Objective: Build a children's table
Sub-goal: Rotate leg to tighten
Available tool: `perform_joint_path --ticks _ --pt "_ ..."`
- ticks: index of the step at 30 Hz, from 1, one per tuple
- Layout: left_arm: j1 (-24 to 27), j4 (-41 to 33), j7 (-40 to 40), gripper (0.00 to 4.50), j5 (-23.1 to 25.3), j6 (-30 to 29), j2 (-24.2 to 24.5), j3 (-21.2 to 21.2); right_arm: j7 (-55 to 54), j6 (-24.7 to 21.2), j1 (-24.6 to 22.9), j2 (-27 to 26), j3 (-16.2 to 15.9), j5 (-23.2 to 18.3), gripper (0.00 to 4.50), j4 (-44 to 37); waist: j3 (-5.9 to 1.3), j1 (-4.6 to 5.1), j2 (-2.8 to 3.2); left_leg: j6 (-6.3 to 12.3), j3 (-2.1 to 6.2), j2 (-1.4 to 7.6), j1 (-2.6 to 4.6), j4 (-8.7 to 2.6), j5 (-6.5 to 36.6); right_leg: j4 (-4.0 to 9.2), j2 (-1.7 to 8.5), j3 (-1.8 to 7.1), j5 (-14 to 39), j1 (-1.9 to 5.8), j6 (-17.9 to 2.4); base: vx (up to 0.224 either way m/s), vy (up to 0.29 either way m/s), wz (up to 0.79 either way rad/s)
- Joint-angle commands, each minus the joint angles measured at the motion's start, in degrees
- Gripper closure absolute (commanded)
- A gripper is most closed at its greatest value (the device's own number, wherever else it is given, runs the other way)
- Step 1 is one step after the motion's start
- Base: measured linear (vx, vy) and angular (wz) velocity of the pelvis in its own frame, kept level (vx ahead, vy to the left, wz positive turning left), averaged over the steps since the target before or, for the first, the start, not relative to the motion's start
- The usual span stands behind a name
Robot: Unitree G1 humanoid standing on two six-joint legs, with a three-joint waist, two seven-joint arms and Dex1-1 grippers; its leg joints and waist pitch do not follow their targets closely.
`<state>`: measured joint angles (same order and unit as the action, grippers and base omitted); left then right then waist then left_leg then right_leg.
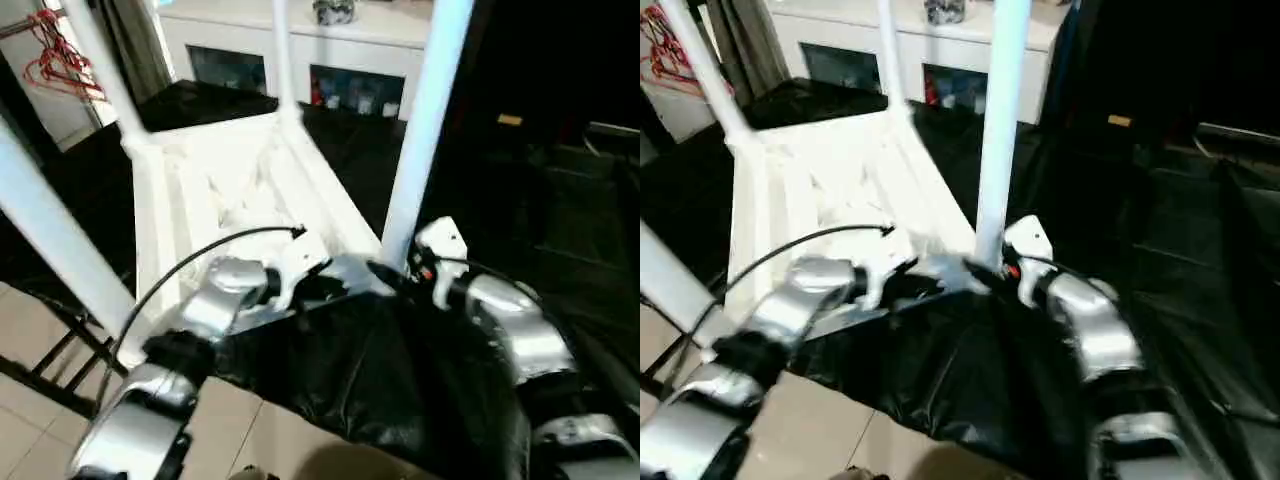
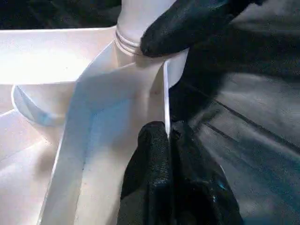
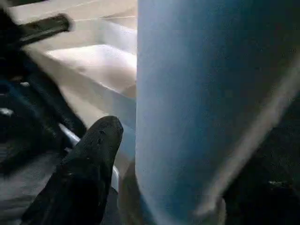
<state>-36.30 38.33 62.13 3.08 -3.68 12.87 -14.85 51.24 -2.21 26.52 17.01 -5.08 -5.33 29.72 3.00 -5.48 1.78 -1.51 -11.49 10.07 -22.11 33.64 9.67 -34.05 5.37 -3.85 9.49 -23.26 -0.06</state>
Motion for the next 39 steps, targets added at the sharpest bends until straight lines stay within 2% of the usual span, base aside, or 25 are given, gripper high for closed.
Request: perform_joint_path --ticks 1,4,5,7,8,11,13,16,17,19,24,28,31,32,34,37,38,39 --pt "0.04 -3.70 3.68 4.50 -3.73 2.61 -0.78 -0.68 6.40 -0.56 -0.97 0.08 -3.43 -1.95 1.41 -2.08 -4.22 -0.39 -0.83 4.43 1.42 3.46 1.10 -3.75 11.88 3.20 3.61 2.35 7.88 2.73 -14.91 0.000 0.000 0.00" --pt "1.50 -6.04 7.98 4.50 -4.37 2.34 1.96 -1.28 13.62 -1.30 -2.23 3.52 -4.67 -3.33 1.41 -4.19 -4.12 -1.00 -0.88 5.60 1.32 3.59 0.95 -3.62 10.89 2.99 3.72 2.35 6.85 2.81 -15.48 0.000 0.000 0.00" --pt "1.83 -6.56 8.85 4.50 -4.45 2.28 2.55 -1.38 14.94 -1.51 -2.42 4.14 -4.84 -3.59 1.41 -4.55 -4.02 -1.29 -0.85 5.43 1.27 3.66 1.15 -3.68 11.88 3.23 3.74 2.38 9.17 2.50 -15.24 0.000 0.000 0.00" --pt "2.36 -7.33 9.94 4.50 -4.46 1.99 3.51 -1.49 16.43 -2.14 -2.79 5.05 -5.12 -3.93 1.41 -5.33 -3.87 -1.37 -0.84 4.70 1.30 3.66 1.20 -3.84 13.05 3.44 3.75 2.38 11.46 2.42 -14.94 0.000 0.000 0.00" --pt "2.40 -7.39 10.02 4.50 -4.45 1.98 3.58 -1.48 16.57 -2.17 -2.81 5.13 -5.15 -3.95 1.67 -5.38 -3.72 -1.41 -0.87 3.77 1.41 3.79 1.29 -4.09 14.54 3.65 3.80 2.44 13.90 2.39 -14.30 0.000 0.000 0.00" --pt "2.81 -8.04 11.12 4.50 -4.55 1.76 4.41 -1.29 18.61 -2.41 -3.14 6.23 -5.58 -4.04 1.78 -6.15 -3.53 -1.33 -0.97 1.67 1.52 3.77 1.57 -4.36 17.58 4.12 3.91 2.61 18.50 2.10 -12.84 0.000 0.000 0.00" --pt "3.05 -8.62 11.73 4.50 -4.84 1.47 5.09 -1.28 19.96 -2.78 -3.29 6.91 -5.92 -4.34 2.15 -6.76 -3.60 -1.36 -0.93 1.51 1.64 3.74 1.41 -4.42 17.29 4.02 3.93 2.59 18.28 2.25 -12.55 0.000 0.000 0.00" --pt "3.24 -9.19 12.35 4.50 -5.14 1.04 5.52 -1.37 21.49 -3.29 -3.43 7.47 -6.62 -4.57 2.16 -7.38 -3.75 -1.43 -1.03 1.88 1.55 3.72 1.39 -4.30 15.98 3.77 3.86 2.61 16.11 2.24 -12.83 0.000 0.000 0.00" --pt "3.27 -9.26 12.41 4.50 -5.15 0.97 5.53 -1.38 21.64 -3.44 -3.51 7.54 -6.82 -4.60 2.39 -7.55 -3.75 -1.47 -1.07 2.21 1.48 3.70 1.33 -4.22 15.22 3.67 3.85 2.64 14.94 2.28 -13.16 0.000 0.000 0.00" --pt "3.28 -9.32 12.41 4.50 -5.08 0.85 5.43 -1.38 21.81 -3.64 -3.71 7.54 -7.15 -4.59 2.47 -7.85 -3.86 -1.54 -1.09 2.68 1.43 3.63 1.26 -4.04 13.89 3.52 3.86 2.62 13.52 2.35 -13.55 0.000 0.000 0.00" --pt "3.22 -8.79 10.94 4.50 -4.41 1.08 4.95 -1.19 21.63 -3.81 -4.24 7.21 -7.48 -4.45 2.54 -8.20 -3.79 -1.67 -1.09 2.73 1.45 3.62 1.24 -4.03 14.07 3.65 3.88 2.56 14.68 2.34 -13.41 0.000 0.000 0.00" --pt "0.79 -4.36 1.38 4.50 -2.31 0.41 2.54 0.48 16.06 -4.81 -5.73 4.61 -6.29 -4.32 2.54 -8.06 -3.53 -1.92 -1.13 1.84 1.55 3.60 1.49 -4.24 16.01 4.14 3.92 2.64 18.26 2.16 -12.22 0.000 0.000 0.00" --pt "-1.88 -0.57 -7.40 4.50 -0.48 -0.91 -0.40 1.66 3.63 -4.49 -5.20 -0.37 -3.61 -2.41 2.54 -4.21 -3.40 -1.74 -1.22 -0.18 1.77 3.39 1.83 -4.40 18.51 4.79 4.09 2.66 23.34 1.81 -10.53 0.000 0.000 0.00" --pt "-2.49 0.25 -9.27 4.50 -0.11 -1.44 -1.28 1.77 -0.19 -4.32 -4.81 -1.80 -2.90 -1.61 2.54 -2.65 -3.32 -1.63 -1.01 -0.69 1.92 3.36 1.80 -4.54 19.15 4.91 4.18 2.59 24.36 1.81 -10.20 0.000 0.000 0.00" --pt "-3.52 1.66 -12.81 4.50 0.40 -1.95 -2.86 2.11 -6.00 -3.84 -4.26 -3.92 -1.97 -0.37 2.54 -0.53 -3.22 -0.83 -1.27 -1.88 2.16 3.17 1.84 -4.75 21.33 5.29 4.17 2.34 27.55 1.81 -8.86 0.000 0.000 0.00" --pt "-5.43 3.82 -18.55 4.50 0.78 -3.10 -6.13 2.87 -15.54 -4.76 -2.89 -8.09 0.17 0.38 2.54 2.67 -3.20 -0.11 -1.03 -1.71 2.25 3.07 1.95 -4.71 22.50 5.77 4.15 2.34 28.62 1.60 -8.10 0.000 0.000 0.00" --pt "-5.93 4.35 -19.62 4.50 0.83 -3.37 -7.03 3.01 -18.47 -5.20 -2.37 -9.41 0.90 0.54 2.55 3.52 -3.26 0.25 -1.23 -1.65 2.28 2.92 1.85 -4.69 22.61 5.78 4.08 2.25 28.54 1.66 -8.01 0.000 0.000 0.00" --pt "-6.38 4.81 -20.94 4.50 0.96 -3.60 -7.94 3.12 -21.66 -5.61 -1.70 -10.86 1.64 0.67 2.55 4.40 -3.20 0.29 -0.82 -1.64 2.29 2.93 1.95 -4.71 22.78 5.91 4.14 2.30 28.64 1.53 -8.04 0.000 0.000 0.00"
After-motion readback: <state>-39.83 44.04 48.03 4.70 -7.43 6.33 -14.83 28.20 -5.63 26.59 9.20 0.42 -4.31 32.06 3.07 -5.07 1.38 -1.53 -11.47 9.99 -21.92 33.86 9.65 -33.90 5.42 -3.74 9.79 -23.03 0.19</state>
